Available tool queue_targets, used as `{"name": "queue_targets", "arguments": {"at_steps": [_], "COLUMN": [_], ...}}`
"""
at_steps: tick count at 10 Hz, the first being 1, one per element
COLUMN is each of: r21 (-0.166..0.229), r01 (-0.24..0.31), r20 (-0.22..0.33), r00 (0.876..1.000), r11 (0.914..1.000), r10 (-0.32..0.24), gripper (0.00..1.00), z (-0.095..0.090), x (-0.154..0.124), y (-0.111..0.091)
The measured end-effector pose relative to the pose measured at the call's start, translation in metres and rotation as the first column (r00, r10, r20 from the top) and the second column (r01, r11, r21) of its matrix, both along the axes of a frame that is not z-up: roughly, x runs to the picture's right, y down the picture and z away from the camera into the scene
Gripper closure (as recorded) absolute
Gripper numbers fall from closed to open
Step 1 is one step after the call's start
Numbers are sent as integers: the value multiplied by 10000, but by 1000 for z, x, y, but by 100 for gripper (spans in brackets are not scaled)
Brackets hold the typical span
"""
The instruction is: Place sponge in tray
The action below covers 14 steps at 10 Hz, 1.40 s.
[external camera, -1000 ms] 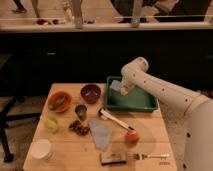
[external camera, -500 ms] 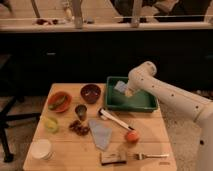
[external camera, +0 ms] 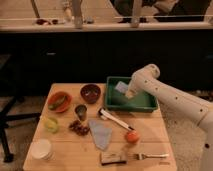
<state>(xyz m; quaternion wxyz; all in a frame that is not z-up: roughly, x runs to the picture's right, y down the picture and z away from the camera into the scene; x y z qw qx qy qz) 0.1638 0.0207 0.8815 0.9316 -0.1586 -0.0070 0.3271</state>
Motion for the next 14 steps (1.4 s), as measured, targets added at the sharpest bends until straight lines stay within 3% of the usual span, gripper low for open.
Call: {"name": "queue_targets", "arguments": {"at_steps": [7,8,14], "r21": [-9,-10,-10], "r01": [-11,-11,-18], "r20": [7,7,0], "r00": [10000,10000,10000], "r11": [10000,10000,10000], "r10": [11,11,18], "gripper": [27,21,20], "z": [1,1,1], "x": [0,0,1], "y": [0,1,1]}}
